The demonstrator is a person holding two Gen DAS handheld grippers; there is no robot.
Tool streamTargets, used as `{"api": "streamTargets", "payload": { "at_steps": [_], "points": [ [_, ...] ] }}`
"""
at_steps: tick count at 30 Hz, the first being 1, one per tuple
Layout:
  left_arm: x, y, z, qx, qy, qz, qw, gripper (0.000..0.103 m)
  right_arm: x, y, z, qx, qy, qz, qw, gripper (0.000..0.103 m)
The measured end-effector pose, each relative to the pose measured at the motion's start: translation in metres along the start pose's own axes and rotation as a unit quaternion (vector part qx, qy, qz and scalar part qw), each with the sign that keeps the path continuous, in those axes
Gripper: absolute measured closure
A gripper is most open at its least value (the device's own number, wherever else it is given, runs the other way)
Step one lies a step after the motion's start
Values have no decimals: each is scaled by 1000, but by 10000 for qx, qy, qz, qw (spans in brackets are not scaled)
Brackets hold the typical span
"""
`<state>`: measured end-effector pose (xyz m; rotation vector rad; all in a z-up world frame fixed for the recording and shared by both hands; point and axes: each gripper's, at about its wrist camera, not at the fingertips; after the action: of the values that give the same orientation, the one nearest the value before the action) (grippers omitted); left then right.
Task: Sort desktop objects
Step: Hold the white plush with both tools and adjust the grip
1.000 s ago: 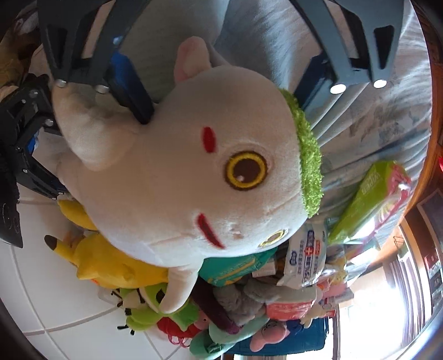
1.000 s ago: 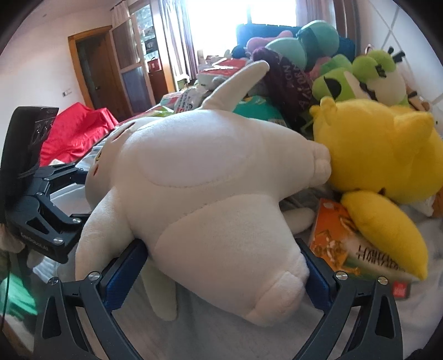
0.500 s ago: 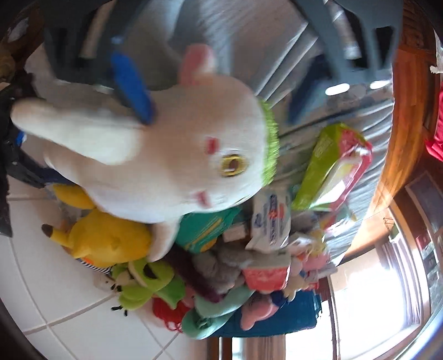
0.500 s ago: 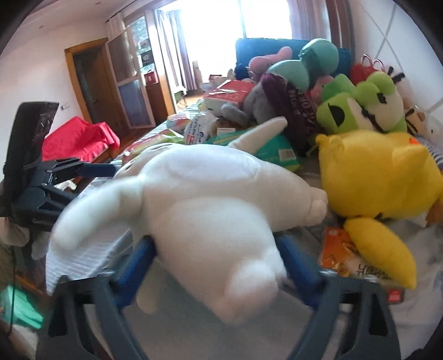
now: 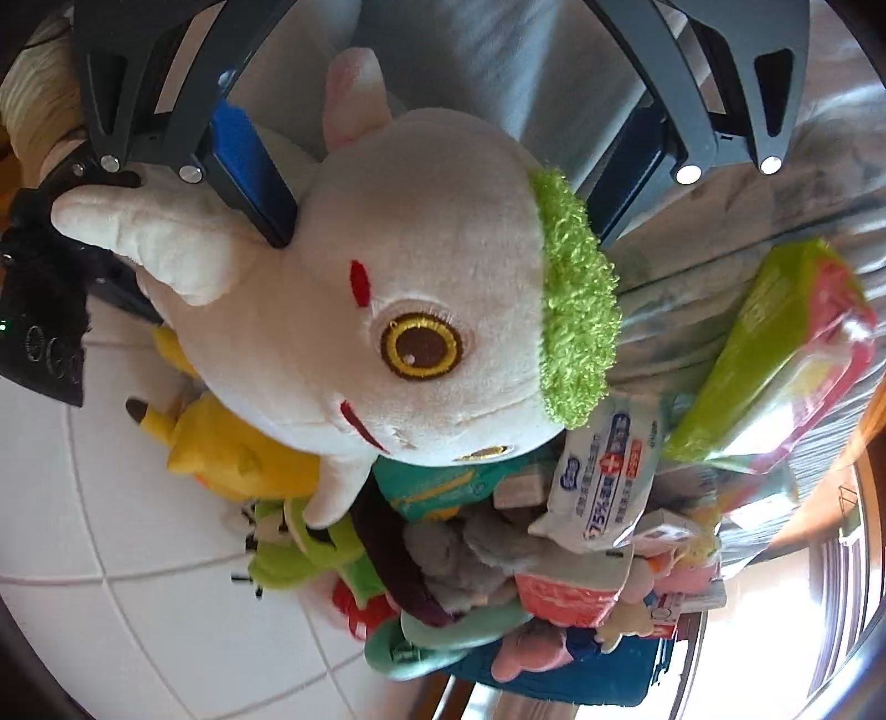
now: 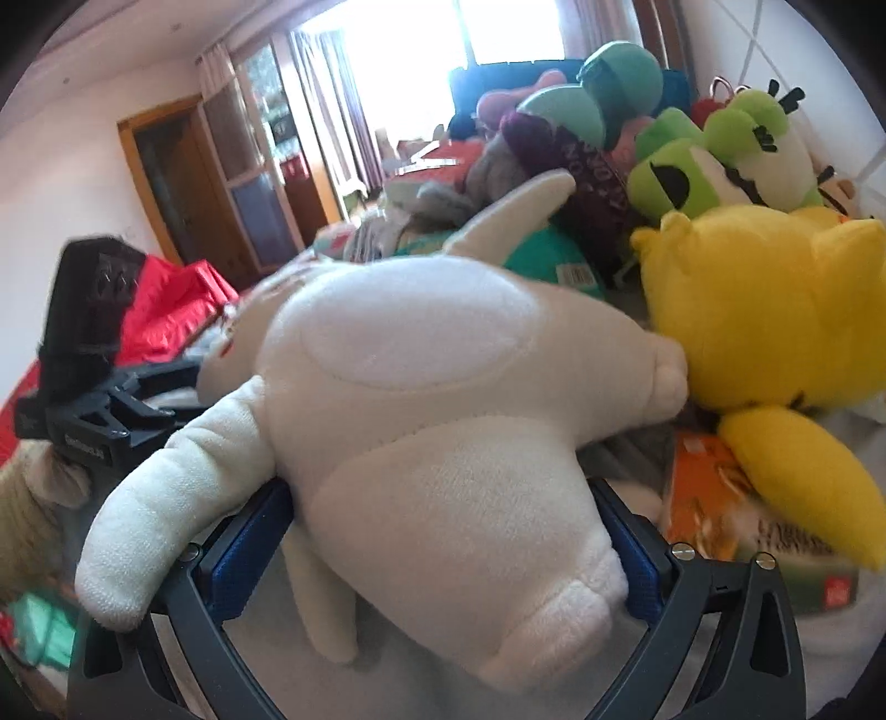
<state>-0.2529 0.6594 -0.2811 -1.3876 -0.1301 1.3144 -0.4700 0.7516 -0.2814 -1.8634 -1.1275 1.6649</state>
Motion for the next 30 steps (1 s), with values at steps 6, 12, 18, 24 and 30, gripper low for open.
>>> {"api": "streamTargets", "payload": {
  "at_steps": [6, 12, 18, 24, 30],
  "points": [
    [-7, -25, 11, -213, 370, 339, 9985, 17, -11, -10, -25, 249, -321, 330, 9986, 5],
    [-15, -44, 21, -677, 839, 246, 9939, 29, -25, -31, -47, 473, -347, 547, 9968, 9],
    [-13, -44, -5, -828, 726, -113, 9939, 0, -8, -22, -30, 419, 417, 109, 9982, 5],
    [-31, -25, -4, -236, 1121, -621, 9915, 0, 10, -40, -26, 616, 915, 65, 9939, 0],
    [-36, 12, -26, 948, 342, -753, 9921, 0, 5, -26, -13, 526, 1173, 176, 9915, 0]
  ]
}}
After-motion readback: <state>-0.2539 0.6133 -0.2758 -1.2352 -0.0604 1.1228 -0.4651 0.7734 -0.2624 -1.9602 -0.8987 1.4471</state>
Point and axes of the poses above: each gripper's, at about its wrist camera, not at the fingertips, and y roughly the way its jaws point, z to its right, x to its underside, and after that the axes turned 7 degrees about -z, right-handed
